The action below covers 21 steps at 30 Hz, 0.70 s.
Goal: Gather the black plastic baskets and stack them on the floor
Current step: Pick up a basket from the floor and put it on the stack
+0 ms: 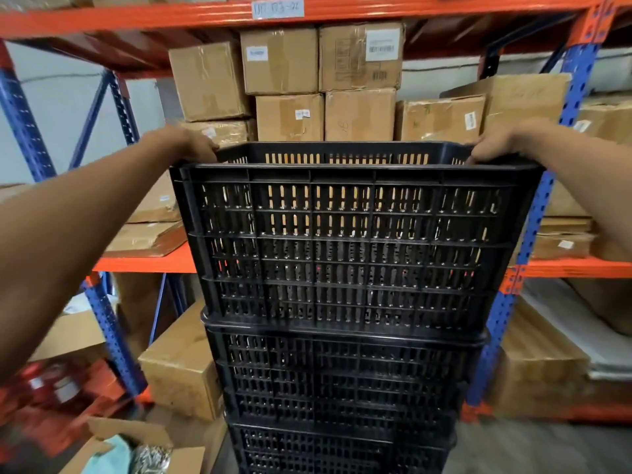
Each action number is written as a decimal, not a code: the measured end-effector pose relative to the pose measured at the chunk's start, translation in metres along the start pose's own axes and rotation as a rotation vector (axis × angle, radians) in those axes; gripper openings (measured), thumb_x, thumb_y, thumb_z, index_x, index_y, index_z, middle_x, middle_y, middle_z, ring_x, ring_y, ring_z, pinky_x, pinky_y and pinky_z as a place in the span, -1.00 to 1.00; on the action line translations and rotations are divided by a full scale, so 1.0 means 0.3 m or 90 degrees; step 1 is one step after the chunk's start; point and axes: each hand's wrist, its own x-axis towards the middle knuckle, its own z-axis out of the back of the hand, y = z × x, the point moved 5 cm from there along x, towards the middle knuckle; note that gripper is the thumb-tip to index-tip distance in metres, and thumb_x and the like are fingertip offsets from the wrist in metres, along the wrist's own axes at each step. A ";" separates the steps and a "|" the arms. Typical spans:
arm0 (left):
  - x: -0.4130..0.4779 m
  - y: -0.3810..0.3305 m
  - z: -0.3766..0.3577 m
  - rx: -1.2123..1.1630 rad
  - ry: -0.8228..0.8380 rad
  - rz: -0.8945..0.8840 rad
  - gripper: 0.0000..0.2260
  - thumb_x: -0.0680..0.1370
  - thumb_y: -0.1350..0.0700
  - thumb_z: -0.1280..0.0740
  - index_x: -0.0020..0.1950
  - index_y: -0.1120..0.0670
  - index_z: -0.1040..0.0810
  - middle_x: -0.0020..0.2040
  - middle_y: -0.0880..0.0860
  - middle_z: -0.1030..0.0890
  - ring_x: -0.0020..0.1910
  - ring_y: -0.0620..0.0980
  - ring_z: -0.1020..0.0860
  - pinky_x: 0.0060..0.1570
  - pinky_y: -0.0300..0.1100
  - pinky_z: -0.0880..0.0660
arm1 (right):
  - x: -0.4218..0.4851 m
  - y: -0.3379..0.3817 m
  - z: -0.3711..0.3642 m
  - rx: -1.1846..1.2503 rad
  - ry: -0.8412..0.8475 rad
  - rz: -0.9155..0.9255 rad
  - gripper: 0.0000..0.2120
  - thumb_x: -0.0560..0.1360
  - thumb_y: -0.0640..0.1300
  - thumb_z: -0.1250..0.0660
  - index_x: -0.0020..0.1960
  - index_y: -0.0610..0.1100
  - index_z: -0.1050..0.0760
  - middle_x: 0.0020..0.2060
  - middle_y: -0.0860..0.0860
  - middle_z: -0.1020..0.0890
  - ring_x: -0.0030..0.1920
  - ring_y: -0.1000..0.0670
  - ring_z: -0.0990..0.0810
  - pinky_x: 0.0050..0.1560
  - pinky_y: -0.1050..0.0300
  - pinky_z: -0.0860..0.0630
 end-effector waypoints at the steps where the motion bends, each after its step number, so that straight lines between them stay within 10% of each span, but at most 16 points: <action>1: -0.006 0.005 -0.001 0.012 -0.012 -0.005 -0.57 0.58 0.23 -0.24 0.46 0.16 -0.34 0.36 0.26 -0.45 0.28 0.28 -0.49 0.29 0.14 -0.46 | -0.019 0.000 -0.001 0.013 0.023 -0.008 -0.60 0.59 -0.17 -0.25 0.40 -0.25 -0.40 0.29 -0.29 -0.51 0.03 -0.23 -0.54 0.00 0.01 -0.47; 7: -0.041 0.008 -0.001 0.013 -0.004 -0.013 -0.54 0.60 0.24 -0.22 0.50 0.16 -0.29 0.40 0.25 -0.41 0.32 0.26 -0.45 0.29 0.10 -0.44 | -0.120 -0.013 -0.001 0.096 0.042 -0.064 -0.57 0.59 -0.16 -0.22 0.44 -0.17 -0.34 0.22 -0.28 -0.55 0.17 -0.27 -0.58 0.16 -0.15 -0.55; 11: -0.043 0.004 0.003 0.007 -0.003 -0.017 -0.53 0.58 0.26 -0.24 0.50 0.16 -0.29 0.40 0.27 -0.40 0.32 0.26 -0.46 0.28 0.12 -0.44 | -0.169 -0.020 -0.004 0.101 0.006 -0.051 -0.59 0.58 -0.24 -0.19 0.43 -0.19 -0.35 0.23 -0.26 -0.54 -0.04 -0.18 -0.62 -0.18 0.01 -0.56; 21: -0.044 0.013 0.014 0.031 -0.019 -0.022 -0.60 0.59 0.23 -0.20 0.44 0.13 -0.37 0.31 0.27 -0.46 0.26 0.25 -0.48 0.30 0.15 -0.44 | -0.194 -0.018 0.013 0.082 0.015 -0.072 -0.72 0.56 -0.26 -0.23 0.27 -0.24 -0.44 0.07 -0.25 -0.61 -0.02 -0.19 -0.66 -0.33 0.06 -0.55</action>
